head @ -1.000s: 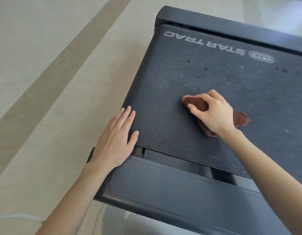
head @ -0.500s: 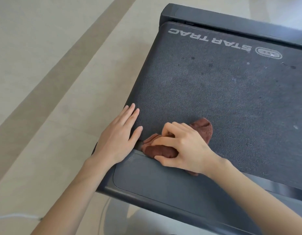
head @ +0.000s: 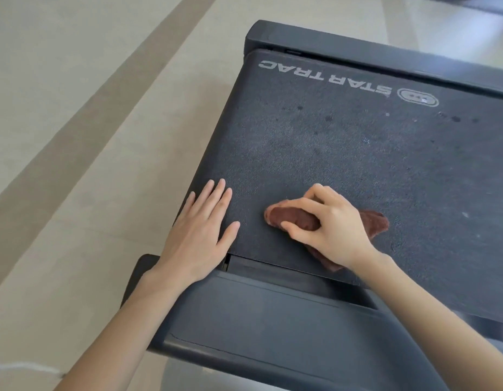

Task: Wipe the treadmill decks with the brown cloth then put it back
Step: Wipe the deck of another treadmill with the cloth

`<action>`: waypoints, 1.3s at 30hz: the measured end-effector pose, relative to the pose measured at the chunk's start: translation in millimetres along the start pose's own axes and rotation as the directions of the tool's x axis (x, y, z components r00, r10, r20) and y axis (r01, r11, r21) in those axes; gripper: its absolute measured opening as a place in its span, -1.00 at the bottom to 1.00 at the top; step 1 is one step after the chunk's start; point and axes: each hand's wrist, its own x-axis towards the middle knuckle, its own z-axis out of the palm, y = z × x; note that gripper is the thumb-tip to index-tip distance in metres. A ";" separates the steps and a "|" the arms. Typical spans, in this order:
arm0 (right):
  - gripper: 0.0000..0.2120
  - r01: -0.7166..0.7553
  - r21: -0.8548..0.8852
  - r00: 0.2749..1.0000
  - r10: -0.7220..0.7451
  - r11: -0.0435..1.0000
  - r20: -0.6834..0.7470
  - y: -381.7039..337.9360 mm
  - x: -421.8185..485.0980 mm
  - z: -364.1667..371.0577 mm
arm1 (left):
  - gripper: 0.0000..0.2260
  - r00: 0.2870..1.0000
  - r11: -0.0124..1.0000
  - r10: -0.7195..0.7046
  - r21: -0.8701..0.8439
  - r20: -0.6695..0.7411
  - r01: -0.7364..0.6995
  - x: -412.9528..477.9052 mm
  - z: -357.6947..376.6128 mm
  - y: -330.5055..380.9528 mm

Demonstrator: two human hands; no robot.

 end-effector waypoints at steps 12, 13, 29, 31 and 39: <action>-0.58 -0.434 -0.099 0.901 0.428 0.896 -0.079 62.8 123.9 9.9 | -0.35 0.994 0.989 0.095 0.105 0.063 -0.101 13.6 9.0 12.8; -0.58 -0.408 -0.121 0.913 0.401 0.905 -0.072 56.9 110.2 8.5 | -0.35 0.994 0.989 0.090 0.111 0.068 -0.097 13.8 8.6 13.4; -0.58 -0.428 -0.203 0.903 0.405 0.881 -0.143 28.2 -52.8 -20.2 | -0.45 0.978 0.972 0.206 0.110 0.035 -0.209 37.1 33.4 81.5; -0.59 -0.471 -0.226 0.881 0.442 0.853 -0.168 41.8 -30.0 -20.3 | -0.45 0.976 0.968 0.215 0.123 0.032 -0.218 37.2 33.4 79.7; -0.25 -0.568 -0.278 0.819 0.565 0.774 -0.099 28.5 -37.4 -25.1 | -0.45 0.975 0.966 0.222 0.130 0.023 -0.223 34.7 31.8 77.5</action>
